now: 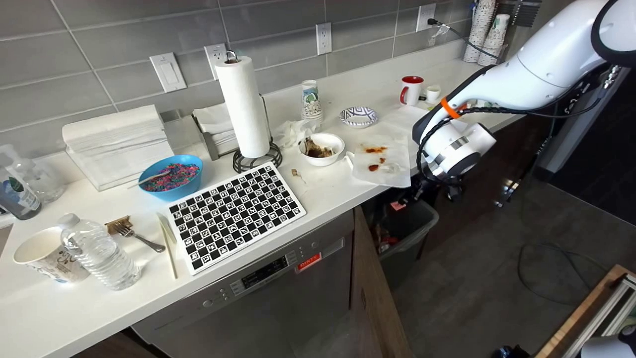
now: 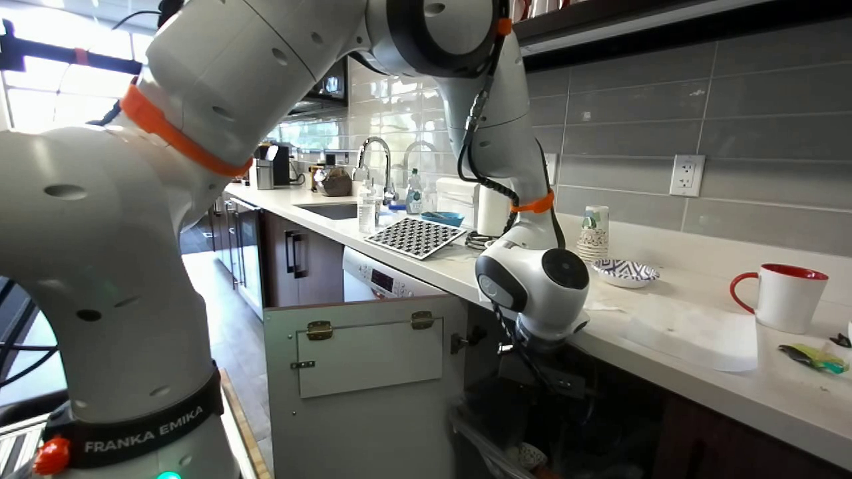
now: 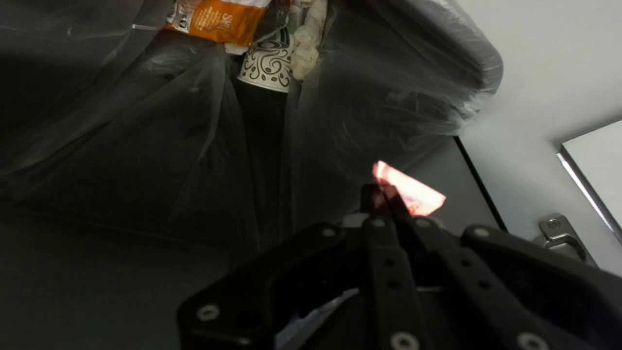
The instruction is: Pick up the small pink paper on the right and throw it in the bin below
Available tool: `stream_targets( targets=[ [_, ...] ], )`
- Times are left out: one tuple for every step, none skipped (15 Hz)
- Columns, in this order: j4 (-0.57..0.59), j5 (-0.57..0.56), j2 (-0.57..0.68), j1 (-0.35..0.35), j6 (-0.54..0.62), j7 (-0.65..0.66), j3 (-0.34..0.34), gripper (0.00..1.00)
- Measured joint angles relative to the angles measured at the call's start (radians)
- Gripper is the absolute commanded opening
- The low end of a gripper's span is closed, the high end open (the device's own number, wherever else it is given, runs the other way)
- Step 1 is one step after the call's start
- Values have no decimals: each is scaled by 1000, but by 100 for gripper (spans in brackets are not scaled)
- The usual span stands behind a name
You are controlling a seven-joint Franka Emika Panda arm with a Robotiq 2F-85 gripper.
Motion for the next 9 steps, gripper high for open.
stream_targets(
  targets=[
    [2, 0, 3, 3, 13, 1, -1, 1],
    [3, 0, 5, 6, 25, 3, -2, 1],
    [4, 0, 8, 10, 41, 9, -4, 1],
    [6, 0, 10, 13, 51, 12, -5, 1],
    [6, 0, 12, 14, 62, 21, -6, 1],
    [6, -2, 13, 18, 76, 41, -13, 1],
    [6, -2, 15, 25, 92, 65, -25, 1],
    [6, -2, 17, 29, 106, 85, -34, 1],
    [6, 2, 20, 29, 115, 102, -38, 1]
  ],
)
